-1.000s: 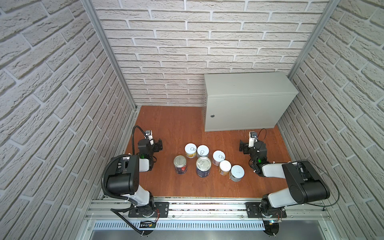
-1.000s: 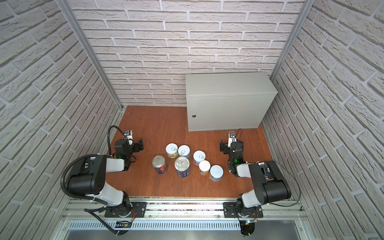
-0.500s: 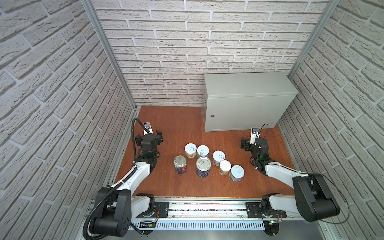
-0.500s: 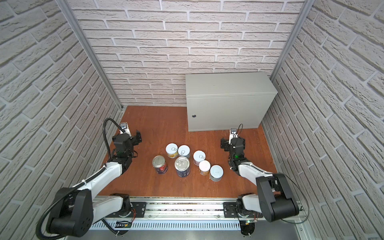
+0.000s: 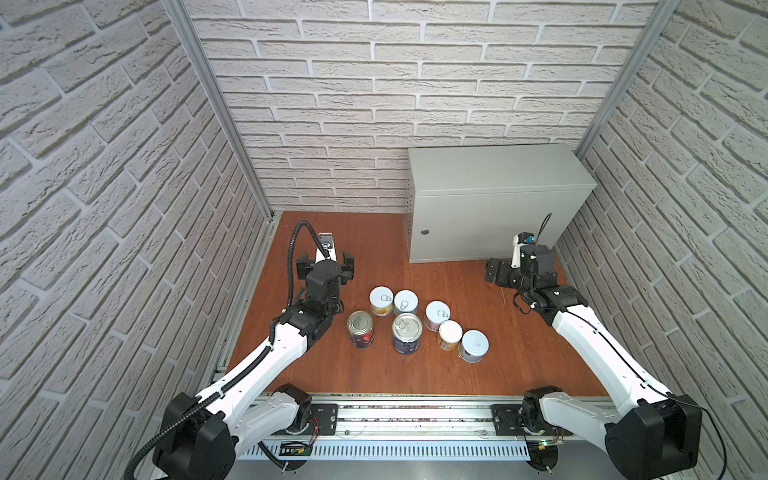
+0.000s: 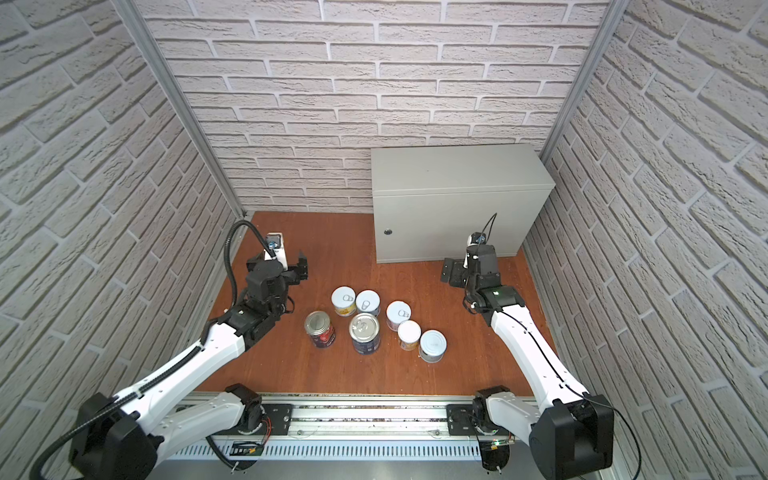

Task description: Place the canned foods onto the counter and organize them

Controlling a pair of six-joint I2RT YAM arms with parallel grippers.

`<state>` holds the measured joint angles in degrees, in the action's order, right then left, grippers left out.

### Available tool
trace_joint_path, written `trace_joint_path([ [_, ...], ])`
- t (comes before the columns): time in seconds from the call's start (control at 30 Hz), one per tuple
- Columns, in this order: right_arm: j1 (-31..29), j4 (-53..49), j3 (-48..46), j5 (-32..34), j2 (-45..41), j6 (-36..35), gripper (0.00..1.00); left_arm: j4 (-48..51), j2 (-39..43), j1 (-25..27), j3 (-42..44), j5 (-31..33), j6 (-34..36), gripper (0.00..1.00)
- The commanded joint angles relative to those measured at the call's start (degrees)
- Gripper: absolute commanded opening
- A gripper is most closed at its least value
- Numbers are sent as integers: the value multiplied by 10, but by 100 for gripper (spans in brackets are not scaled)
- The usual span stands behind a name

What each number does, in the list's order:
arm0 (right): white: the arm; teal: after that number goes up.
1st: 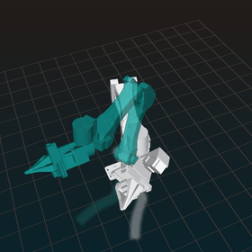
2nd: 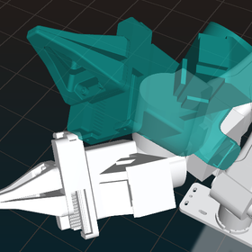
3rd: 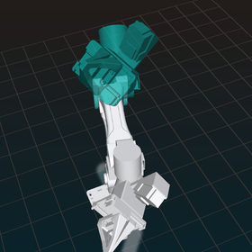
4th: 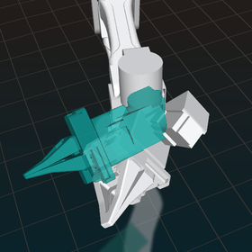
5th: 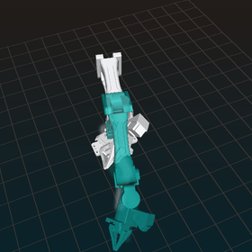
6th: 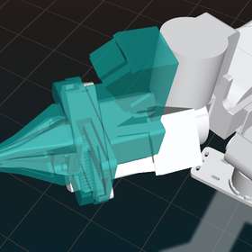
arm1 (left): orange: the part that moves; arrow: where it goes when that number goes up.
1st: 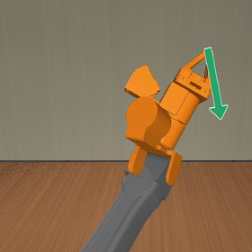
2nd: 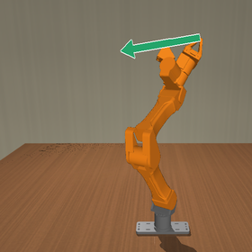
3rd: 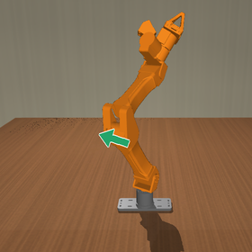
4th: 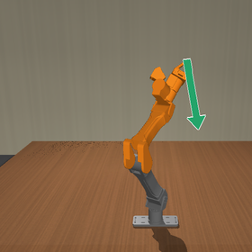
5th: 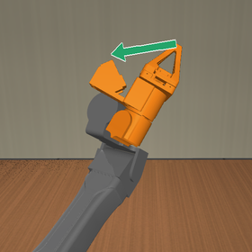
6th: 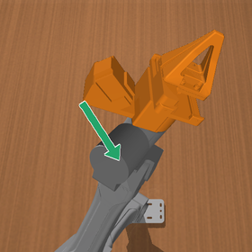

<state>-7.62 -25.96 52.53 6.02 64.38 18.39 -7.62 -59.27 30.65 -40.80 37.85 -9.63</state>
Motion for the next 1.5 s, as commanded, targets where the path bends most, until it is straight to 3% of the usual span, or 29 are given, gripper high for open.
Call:
trace_joint_path([
  [0.0, -14, -143, 17, -87, -23, 26, 100, 44, 5, 31, -27, -9, 4, 98],
  [0.13, -62, -198, 1, -96, -54, 57, 100, 61, 2, 55, -47, -44, 4, 98],
  [0.3, -155, -276, -15, -39, -77, 111, 98, 68, -3, 56, -60, -93, -11, 98],
  [0.57, -235, -346, -49, 7, -117, 188, 96, 72, -15, 56, -61, -137, -29, 98],
  [0.93, -264, -311, -84, -9, -104, 228, 93, 75, -6, 56, -62, -228, -55, 98],
  [1.07, -266, -300, -88, -15, -101, 239, 93, 78, 8, 65, -58, -298, -56, 98],
  [1.2, -266, -305, -81, -12, -117, 245, 93, 97, 19, 108, -53, -350, -45, 98],
  [1.33, -266, -311, -85, 0, -117, 257, 94, 106, 21, 165, -32, -351, -62, 98],
  [1.47, -266, -298, -80, -11, -108, 244, 93, 122, 23, 189, -19, -337, -99, 98],
])
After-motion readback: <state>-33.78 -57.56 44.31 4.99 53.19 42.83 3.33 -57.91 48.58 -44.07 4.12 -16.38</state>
